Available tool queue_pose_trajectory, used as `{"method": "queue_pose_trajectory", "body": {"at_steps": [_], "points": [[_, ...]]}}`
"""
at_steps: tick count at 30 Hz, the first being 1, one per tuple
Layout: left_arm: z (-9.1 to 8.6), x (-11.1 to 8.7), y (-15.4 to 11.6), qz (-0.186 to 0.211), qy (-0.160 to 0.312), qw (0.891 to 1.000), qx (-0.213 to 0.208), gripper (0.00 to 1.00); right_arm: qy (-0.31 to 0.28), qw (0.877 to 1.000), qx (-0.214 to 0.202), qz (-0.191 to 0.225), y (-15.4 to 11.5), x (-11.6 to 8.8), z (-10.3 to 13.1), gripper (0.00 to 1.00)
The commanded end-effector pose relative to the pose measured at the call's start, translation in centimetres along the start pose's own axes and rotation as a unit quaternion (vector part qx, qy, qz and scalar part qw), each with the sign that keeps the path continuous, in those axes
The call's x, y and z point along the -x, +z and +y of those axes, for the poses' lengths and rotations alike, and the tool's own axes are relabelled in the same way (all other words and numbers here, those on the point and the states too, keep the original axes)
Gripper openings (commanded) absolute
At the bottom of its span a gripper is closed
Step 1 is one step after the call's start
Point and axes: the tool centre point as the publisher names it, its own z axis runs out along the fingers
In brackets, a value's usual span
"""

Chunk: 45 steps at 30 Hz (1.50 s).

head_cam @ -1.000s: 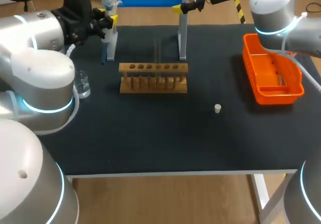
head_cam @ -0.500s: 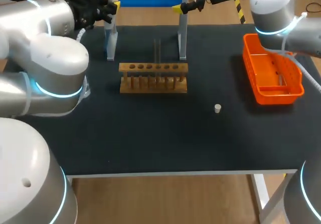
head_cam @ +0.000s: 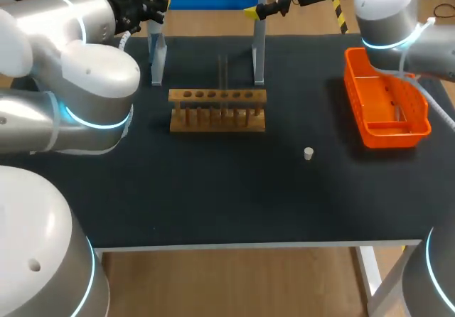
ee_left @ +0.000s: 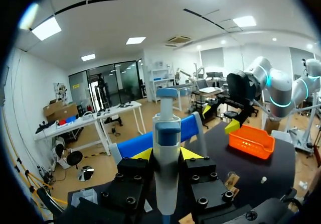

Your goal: Invert the test tube, pick up the pipette, mount the tip to pipette, aspirate from beaker and dispense into the tube, eject the tip, return the pipette, and cap with the stopper.

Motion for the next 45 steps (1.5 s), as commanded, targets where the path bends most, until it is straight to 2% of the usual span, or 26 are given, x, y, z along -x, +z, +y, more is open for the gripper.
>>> {"method": "queue_pose_trajectory", "body": {"at_steps": [1, 21, 45], "points": [[-0.1, 0.1, 1.7, -0.011, -0.004, 1.0, -0.001, 0.0, 0.0, 1.0, -0.002, 0.003, -0.1, 0.2, 0.1, 1.0], [1.1, 1.5, 5.0, -0.039, -0.045, 0.998, -0.001, 0.0, 0.0, 1.0, -0.002, 0.003, -0.1, 0.2, 0.1, 1.0], [2.2, 2.9, 8.6, -0.069, -0.079, 0.994, 0.025, 0.0, 0.0, 1.0, -0.002, 0.003, -0.1, 0.2, 0.1, 1.0]]}}
